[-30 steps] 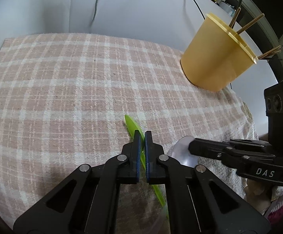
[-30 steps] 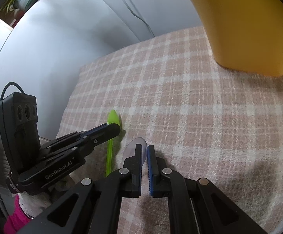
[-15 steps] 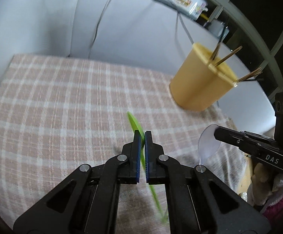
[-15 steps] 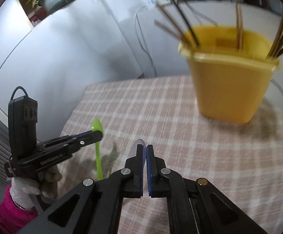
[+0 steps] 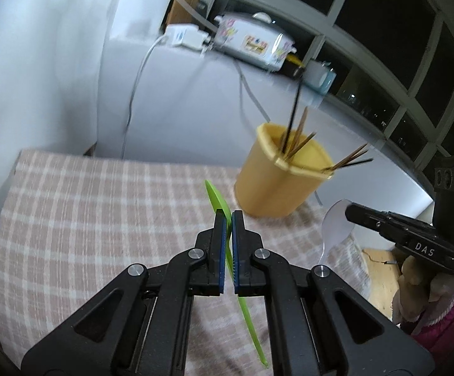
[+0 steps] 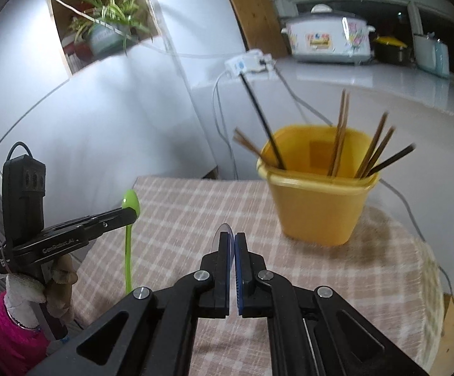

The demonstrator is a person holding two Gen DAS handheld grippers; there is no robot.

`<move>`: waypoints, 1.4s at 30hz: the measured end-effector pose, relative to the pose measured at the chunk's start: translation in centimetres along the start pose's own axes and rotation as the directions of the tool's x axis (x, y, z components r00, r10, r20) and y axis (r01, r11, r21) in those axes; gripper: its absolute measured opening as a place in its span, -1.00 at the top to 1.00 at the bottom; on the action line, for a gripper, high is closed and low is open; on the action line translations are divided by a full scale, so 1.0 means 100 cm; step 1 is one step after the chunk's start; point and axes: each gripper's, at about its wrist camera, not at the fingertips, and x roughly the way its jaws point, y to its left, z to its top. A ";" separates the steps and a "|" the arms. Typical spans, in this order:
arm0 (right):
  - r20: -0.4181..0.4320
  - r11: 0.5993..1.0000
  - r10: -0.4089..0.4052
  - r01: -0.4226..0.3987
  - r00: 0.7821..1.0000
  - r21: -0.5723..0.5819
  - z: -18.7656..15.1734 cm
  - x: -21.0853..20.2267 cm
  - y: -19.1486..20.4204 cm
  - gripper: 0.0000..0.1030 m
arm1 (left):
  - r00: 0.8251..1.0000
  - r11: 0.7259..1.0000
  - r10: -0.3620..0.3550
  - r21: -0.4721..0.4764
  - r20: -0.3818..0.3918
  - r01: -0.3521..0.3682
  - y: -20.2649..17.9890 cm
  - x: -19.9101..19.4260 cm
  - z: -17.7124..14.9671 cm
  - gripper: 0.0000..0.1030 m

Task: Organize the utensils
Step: 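Lift both spoons and carry them over the yellow container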

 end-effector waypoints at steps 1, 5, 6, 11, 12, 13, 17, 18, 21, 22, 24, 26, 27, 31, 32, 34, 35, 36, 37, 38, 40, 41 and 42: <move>0.013 1.000 -0.005 0.005 1.000 -0.001 0.002 -0.005 -0.001 1.00 | 1.000 1.000 0.000 0.008 0.016 0.000 -0.003 -0.002 0.004 0.99; 0.047 1.000 -0.018 0.018 0.999 0.009 0.010 -0.015 -0.007 1.00 | 0.997 0.999 -0.007 0.032 0.077 0.005 -0.016 -0.008 0.021 0.99; 0.054 1.000 -0.022 0.021 0.998 0.009 0.011 -0.017 -0.009 1.00 | 0.996 0.999 -0.010 0.041 0.090 0.006 -0.021 -0.010 0.026 0.99; 0.098 0.999 -0.044 0.042 0.994 0.027 0.025 -0.029 -0.019 1.00 | 0.986 0.996 -0.004 0.091 0.170 -0.011 -0.043 -0.010 0.047 0.99; 0.105 0.999 -0.049 0.046 0.993 0.028 0.026 -0.030 -0.021 1.00 | 0.983 0.994 -0.004 0.104 0.183 -0.015 -0.048 -0.009 0.052 0.99; 0.112 0.998 -0.054 0.051 0.992 0.029 0.029 -0.032 -0.023 1.00 | 0.982 0.993 -0.008 0.114 0.187 -0.013 -0.052 -0.007 0.056 0.99; 0.139 0.997 -0.077 0.074 0.987 0.027 0.040 -0.039 -0.029 1.00 | 0.975 0.990 -0.014 0.143 0.221 -0.018 -0.069 0.003 0.072 0.99; 0.148 0.996 -0.085 0.082 0.985 0.026 0.044 -0.041 -0.031 1.00 | 0.974 0.988 -0.015 0.151 0.227 -0.020 -0.074 0.006 0.076 0.99; 0.175 0.994 -0.112 0.109 0.978 0.026 0.055 -0.046 -0.037 1.00 | 0.970 0.984 -0.017 0.175 0.243 -0.027 -0.087 0.015 0.087 0.99; 0.181 0.993 -0.118 0.114 0.976 0.028 0.059 -0.047 -0.039 1.00 | 0.968 0.982 -0.016 0.184 0.249 -0.031 -0.092 0.018 0.090 0.99; 0.195 0.991 -0.135 0.131 0.971 0.034 0.068 -0.049 -0.045 1.00 | 0.964 0.978 -0.013 0.204 0.266 -0.043 -0.102 0.025 0.099 0.99; 0.205 0.988 -0.152 0.148 0.967 0.036 0.076 -0.049 -0.050 1.00 | 0.960 0.974 -0.008 0.221 0.280 -0.056 -0.110 0.031 0.104 0.99; 0.209 0.987 -0.161 0.157 0.965 0.036 0.080 -0.049 -0.052 1.00 | 0.958 0.972 -0.006 0.227 0.286 -0.062 -0.115 0.035 0.107 0.99; 0.229 0.981 -0.194 0.189 0.954 0.045 0.094 -0.047 -0.062 1.00 | 0.951 0.961 0.014 0.258 0.309 -0.098 -0.129 0.051 0.116 0.99; 0.234 0.979 -0.203 0.197 0.951 0.048 0.097 -0.047 -0.064 1.00 | 0.950 0.959 0.018 0.263 0.311 -0.105 -0.132 0.056 0.118 0.99; 0.239 0.976 -0.216 0.211 0.947 0.049 0.103 -0.045 -0.068 1.00 | 0.950 0.957 0.027 0.266 0.310 -0.115 -0.136 0.065 0.123 0.99; 0.242 0.975 -0.224 0.219 0.944 0.049 0.106 -0.044 -0.070 1.00 | 0.950 0.956 0.031 0.267 0.312 -0.119 -0.137 0.069 0.125 0.99; 0.245 0.972 -0.234 0.229 0.941 0.049 0.108 -0.043 -0.072 1.00 | 0.948 0.956 0.034 0.266 0.315 -0.123 -0.139 0.074 0.127 0.99; 0.248 0.970 -0.245 0.240 0.937 0.049 0.111 -0.042 -0.074 1.00 | 0.948 0.955 0.035 0.269 0.318 -0.126 -0.141 0.077 0.128 0.99; 0.250 0.968 -0.252 0.247 0.935 0.049 0.114 -0.040 -0.076 1.00 | 0.947 0.953 0.038 0.272 0.320 -0.130 -0.143 0.081 0.130 0.99; 0.252 0.965 -0.263 0.259 0.931 0.051 0.118 -0.038 -0.079 1.00 | 0.947 0.950 0.042 0.279 0.319 -0.136 -0.146 0.089 0.132 0.99; 0.254 0.963 -0.270 0.266 0.929 0.050 0.120 -0.036 -0.081 1.00 | 0.947 0.949 0.044 0.284 0.319 -0.139 -0.148 0.093 0.133 0.99; 0.256 0.961 -0.277 0.274 0.926 0.050 0.121 -0.035 -0.082 1.00 | 0.946 0.947 0.048 0.286 0.320 -0.144 -0.149 0.096 0.133 0.99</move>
